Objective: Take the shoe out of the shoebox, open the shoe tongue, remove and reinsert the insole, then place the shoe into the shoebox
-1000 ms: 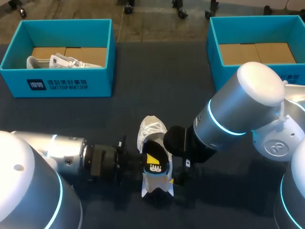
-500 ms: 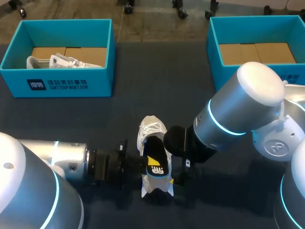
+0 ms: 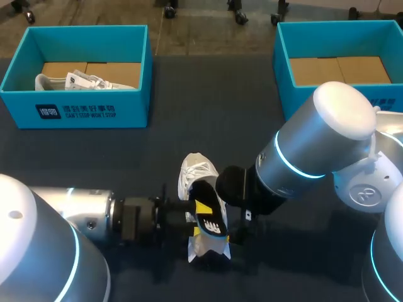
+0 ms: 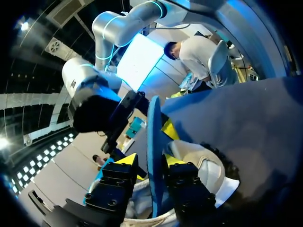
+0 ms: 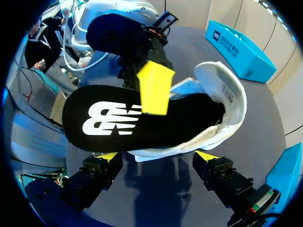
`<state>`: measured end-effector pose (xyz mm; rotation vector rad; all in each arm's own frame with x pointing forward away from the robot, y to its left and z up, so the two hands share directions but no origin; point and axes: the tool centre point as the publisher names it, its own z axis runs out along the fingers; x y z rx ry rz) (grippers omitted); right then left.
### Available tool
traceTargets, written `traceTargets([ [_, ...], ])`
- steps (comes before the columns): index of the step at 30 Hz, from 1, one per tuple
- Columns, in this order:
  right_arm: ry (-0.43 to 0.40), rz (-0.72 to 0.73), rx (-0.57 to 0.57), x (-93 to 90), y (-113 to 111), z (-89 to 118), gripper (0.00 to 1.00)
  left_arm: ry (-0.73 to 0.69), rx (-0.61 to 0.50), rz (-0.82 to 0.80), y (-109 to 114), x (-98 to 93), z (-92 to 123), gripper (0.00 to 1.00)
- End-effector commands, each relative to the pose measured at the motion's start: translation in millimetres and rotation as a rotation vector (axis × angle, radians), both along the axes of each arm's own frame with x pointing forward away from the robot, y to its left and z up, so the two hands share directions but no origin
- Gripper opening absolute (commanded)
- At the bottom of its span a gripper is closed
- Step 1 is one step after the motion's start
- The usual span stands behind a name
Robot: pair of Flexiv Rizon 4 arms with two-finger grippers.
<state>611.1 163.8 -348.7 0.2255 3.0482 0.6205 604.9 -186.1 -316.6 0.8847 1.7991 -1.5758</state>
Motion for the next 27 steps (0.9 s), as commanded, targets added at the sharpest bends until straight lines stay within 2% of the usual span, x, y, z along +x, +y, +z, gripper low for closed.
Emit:
traceTargets([
  [1,-0.002,-0.001,0.001,-1.1,1,-2,1.00,-0.013,0.001,0.001,4,-7.0,7,0.19],
  [4,-0.002,-0.001,0.001,-1.1,1,-2,1.00,-0.041,0.021,0.005,1,-4.8,6,0.00],
  [10,-0.002,-0.001,0.001,-1.1,1,-2,1.00,-0.085,0.041,0.007,1,-3.3,-5,0.00],
  [20,-0.002,-0.001,0.001,-1.1,1,-2,1.00,-0.108,0.085,0.053,5,18.4,-28,0.00],
  [22,-0.002,-0.001,0.001,-1.1,1,-2,1.00,-0.106,0.084,0.058,5,19.1,-27,0.00],
  [27,-0.002,-0.001,0.001,-1.1,1,-2,1.00,-0.101,0.063,0.046,5,6.0,-13,0.00],
])
